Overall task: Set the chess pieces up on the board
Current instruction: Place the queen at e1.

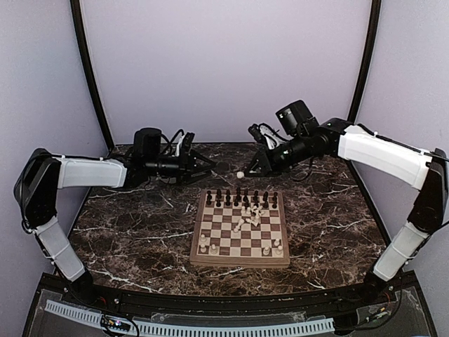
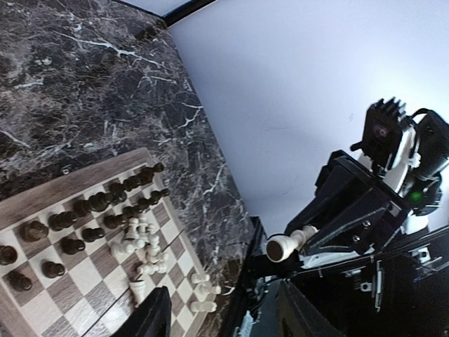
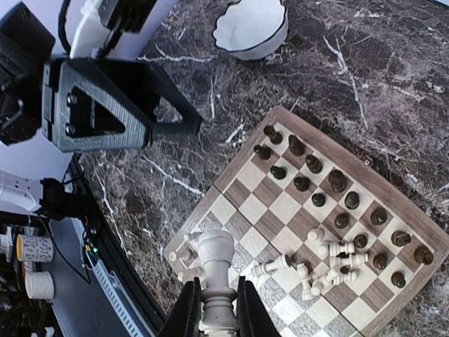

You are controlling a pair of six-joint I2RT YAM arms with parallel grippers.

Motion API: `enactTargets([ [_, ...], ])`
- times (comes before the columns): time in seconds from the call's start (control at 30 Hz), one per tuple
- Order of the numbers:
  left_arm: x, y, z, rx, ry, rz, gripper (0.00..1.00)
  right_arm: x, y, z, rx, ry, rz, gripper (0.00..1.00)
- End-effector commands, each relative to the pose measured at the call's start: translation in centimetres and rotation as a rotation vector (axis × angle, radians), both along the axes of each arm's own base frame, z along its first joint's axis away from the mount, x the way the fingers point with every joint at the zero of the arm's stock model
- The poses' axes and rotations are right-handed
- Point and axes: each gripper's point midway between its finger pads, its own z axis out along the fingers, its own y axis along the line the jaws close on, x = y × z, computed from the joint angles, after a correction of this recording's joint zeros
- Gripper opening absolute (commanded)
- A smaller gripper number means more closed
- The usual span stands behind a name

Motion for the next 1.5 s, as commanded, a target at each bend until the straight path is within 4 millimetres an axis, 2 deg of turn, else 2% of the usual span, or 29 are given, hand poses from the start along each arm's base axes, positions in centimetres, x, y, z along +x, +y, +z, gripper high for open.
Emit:
enactTargets([
  [0.0, -0.9, 2.8, -2.0, 0.226, -0.079, 0.056, 0.53, -2.7, -0.8, -1.9, -0.223, -0.015, 0.040, 0.08],
  [0.03, -1.2, 3.4, -2.8, 0.278, -0.052, 0.062, 0.53, -3.2, -0.5, -2.2, -0.253, -0.014, 0.053, 0.07],
  [0.23, -1.0, 6.6, -3.4, 0.473, -0.116, 0.154, 0.53, -6.0, 1.9, -4.3, -0.446, -0.008, 0.145, 0.06],
  [0.37, -1.2, 7.4, -3.3, 0.506, -0.138, 0.170, 0.53, -7.6, 3.3, -6.2, -0.571, 0.000, 0.208, 0.04],
  [0.43, -1.2, 7.7, -3.2, 0.518, -0.150, 0.180, 0.53, -8.1, 3.7, -7.7, -0.643, 0.008, 0.234, 0.04],
  [0.53, -1.4, 8.2, -3.3, 0.534, -0.160, 0.190, 0.52, -8.9, 4.1, -8.7, -0.714, 0.017, 0.272, 0.03],
  [0.83, -1.3, 9.8, -3.1, 0.601, -0.194, 0.230, 0.53, -9.4, 4.1, -9.4, -0.760, 0.039, 0.258, 0.03],
  [1.07, -1.7, 10.3, -3.5, 0.621, -0.187, 0.232, 0.52, -11.8, 3.9, -11.8, -0.861, 0.048, 0.338, 0.03],
  [1.47, -2.6, 11.1, -4.1, 0.643, -0.164, 0.240, 0.52, -12.5, 2.9, -14.6, -0.955, 0.093, 0.348, 0.04],
])
